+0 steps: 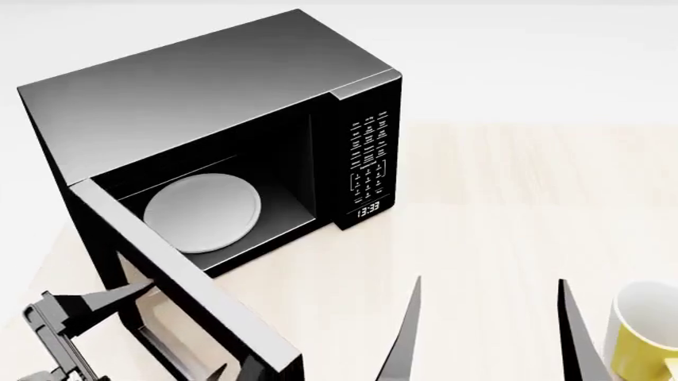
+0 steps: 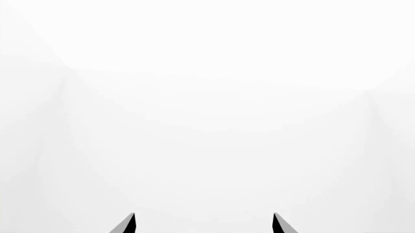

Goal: Close the microwave.

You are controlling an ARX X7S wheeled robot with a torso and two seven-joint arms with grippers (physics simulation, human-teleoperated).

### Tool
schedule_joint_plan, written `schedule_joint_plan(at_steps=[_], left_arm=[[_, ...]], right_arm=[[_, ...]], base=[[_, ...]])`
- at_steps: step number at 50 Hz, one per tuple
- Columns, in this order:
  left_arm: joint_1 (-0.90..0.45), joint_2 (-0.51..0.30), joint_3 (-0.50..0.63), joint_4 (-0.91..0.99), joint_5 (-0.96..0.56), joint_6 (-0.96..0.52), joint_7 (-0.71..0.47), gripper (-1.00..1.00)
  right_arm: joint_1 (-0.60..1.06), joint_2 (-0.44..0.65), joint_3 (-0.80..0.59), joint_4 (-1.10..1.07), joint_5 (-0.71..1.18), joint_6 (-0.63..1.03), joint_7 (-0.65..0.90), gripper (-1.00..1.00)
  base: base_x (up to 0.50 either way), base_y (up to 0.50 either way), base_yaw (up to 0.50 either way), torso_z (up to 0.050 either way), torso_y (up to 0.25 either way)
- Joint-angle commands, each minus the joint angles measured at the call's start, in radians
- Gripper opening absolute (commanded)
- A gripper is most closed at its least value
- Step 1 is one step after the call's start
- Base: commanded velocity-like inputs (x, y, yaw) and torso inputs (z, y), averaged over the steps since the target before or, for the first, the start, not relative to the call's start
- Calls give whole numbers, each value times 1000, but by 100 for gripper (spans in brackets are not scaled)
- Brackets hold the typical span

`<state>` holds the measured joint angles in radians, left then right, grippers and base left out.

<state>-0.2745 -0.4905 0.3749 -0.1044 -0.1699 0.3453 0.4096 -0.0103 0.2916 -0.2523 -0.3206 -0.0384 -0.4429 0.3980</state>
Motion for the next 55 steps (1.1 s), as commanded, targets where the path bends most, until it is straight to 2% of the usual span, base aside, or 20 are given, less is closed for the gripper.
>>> schedule_joint_plan(at_steps=[1, 28, 55], left_arm=[[-42, 51, -16, -37, 36, -6, -5, 100], [-99, 116, 7, -153, 45, 40, -15, 100], [-171, 189, 11, -284, 81, 94, -74, 100]], right_arm=[[2, -13, 18, 6, -18, -1, -16, 100], [1, -5, 6, 5, -17, 1, -6, 100], [0, 5, -5, 11, -12, -7, 3, 100]], base=[[0, 0, 0, 0, 0], [0, 0, 0, 0, 0], [0, 0, 0, 0, 0]])
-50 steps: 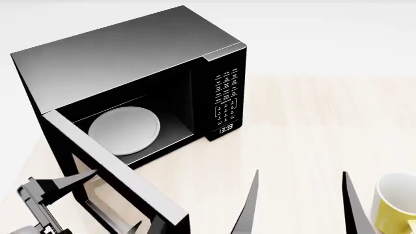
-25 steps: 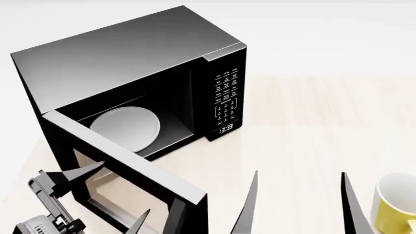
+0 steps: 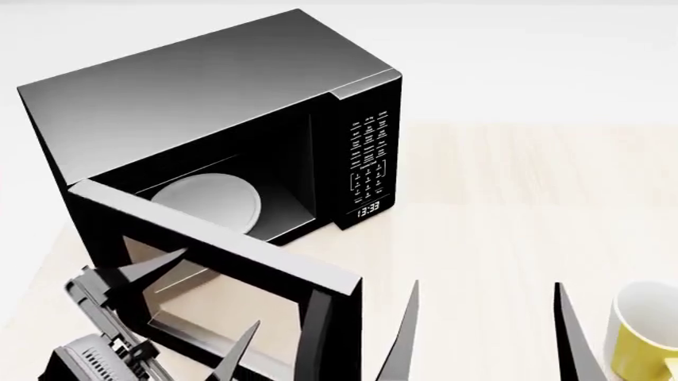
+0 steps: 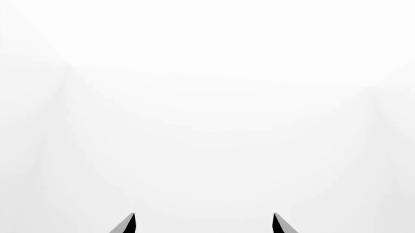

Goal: Close the microwave.

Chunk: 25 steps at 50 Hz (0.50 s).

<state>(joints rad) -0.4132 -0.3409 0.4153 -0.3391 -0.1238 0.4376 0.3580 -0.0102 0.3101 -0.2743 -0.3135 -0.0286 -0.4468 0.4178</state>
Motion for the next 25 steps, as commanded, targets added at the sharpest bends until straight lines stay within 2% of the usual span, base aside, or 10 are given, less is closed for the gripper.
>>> schedule_joint_plan(at_steps=[1, 25], left_arm=[[-32, 41, -28, -52, 36, 4, -23, 100], [-96, 106, -40, -159, 56, 43, -101, 100]], right_arm=[[-1, -13, 17, 4, -21, -3, -17, 100], [0, -6, 6, 6, -14, -2, -11, 100]], base=[[0, 0, 0, 0, 0], [0, 0, 0, 0, 0]])
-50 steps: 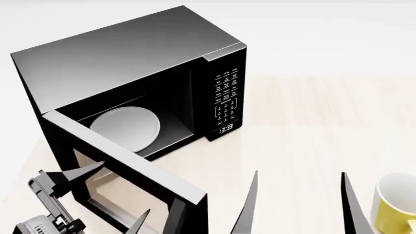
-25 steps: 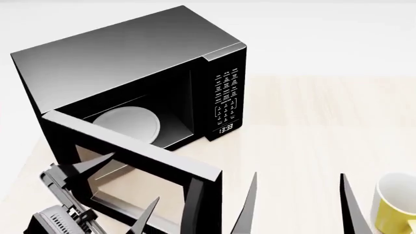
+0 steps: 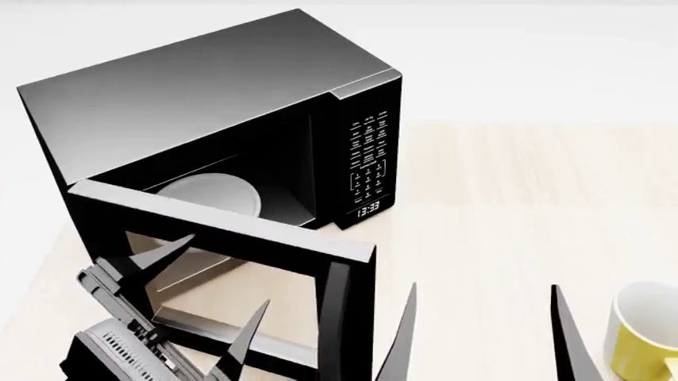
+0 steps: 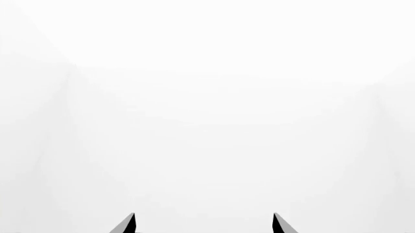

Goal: Close the microwave.

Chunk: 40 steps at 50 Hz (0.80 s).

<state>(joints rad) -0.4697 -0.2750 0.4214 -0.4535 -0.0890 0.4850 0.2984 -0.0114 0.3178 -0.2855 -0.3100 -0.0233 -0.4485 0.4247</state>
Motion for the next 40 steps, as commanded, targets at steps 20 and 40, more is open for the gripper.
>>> schedule_joint_plan(at_steps=[20, 40], left_arm=[[-106, 81, -44, -153, 60, 31, -104, 100], [-151, 111, -37, -249, 69, 66, -138, 100]], right_arm=[[5, -6, 15, -2, -15, 5, -11, 100], [5, 0, 12, 3, -11, 3, -4, 100]], base=[[0, 0, 0, 0, 1], [0, 0, 0, 0, 1]])
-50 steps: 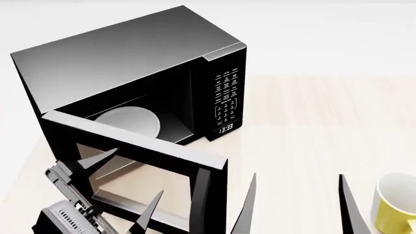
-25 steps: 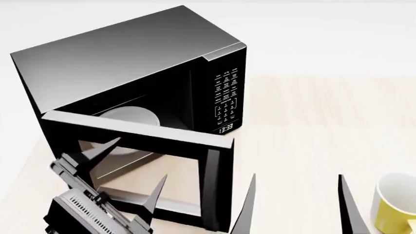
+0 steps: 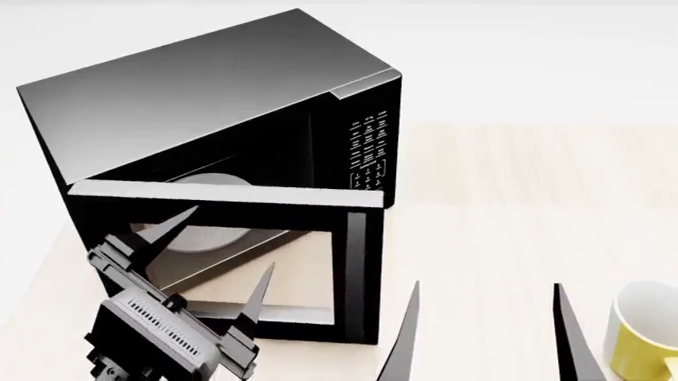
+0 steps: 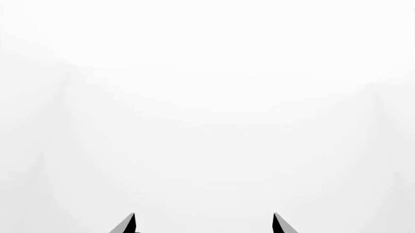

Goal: Close the microwave.

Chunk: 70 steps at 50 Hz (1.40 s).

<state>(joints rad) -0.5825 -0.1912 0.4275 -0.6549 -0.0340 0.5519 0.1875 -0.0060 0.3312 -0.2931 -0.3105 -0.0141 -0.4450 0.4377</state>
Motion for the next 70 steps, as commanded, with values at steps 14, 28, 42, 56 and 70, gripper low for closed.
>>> schedule_joint_plan(at_steps=[14, 28, 42, 56, 70], left_arm=[[-95, 46, -44, -179, 25, 59, -65, 100], [-152, 63, -50, -300, 40, 109, -122, 100], [-199, 71, -46, -404, 69, 155, -188, 100], [-264, 93, -34, -573, 83, 246, -231, 100], [-294, 97, -24, -651, 90, 272, -278, 100]], right_arm=[[4, -11, 15, 7, -8, 8, -14, 100], [4, -6, 15, 7, -7, 7, -9, 100], [6, -3, 11, 13, -5, 4, -4, 100], [7, 1, 9, 6, -3, 10, 0, 100], [9, 6, 7, 5, -1, 13, 3, 100]], base=[[0, 0, 0, 0, 0], [0, 0, 0, 0, 0], [0, 0, 0, 0, 0], [0, 0, 0, 0, 0], [0, 0, 0, 0, 0]])
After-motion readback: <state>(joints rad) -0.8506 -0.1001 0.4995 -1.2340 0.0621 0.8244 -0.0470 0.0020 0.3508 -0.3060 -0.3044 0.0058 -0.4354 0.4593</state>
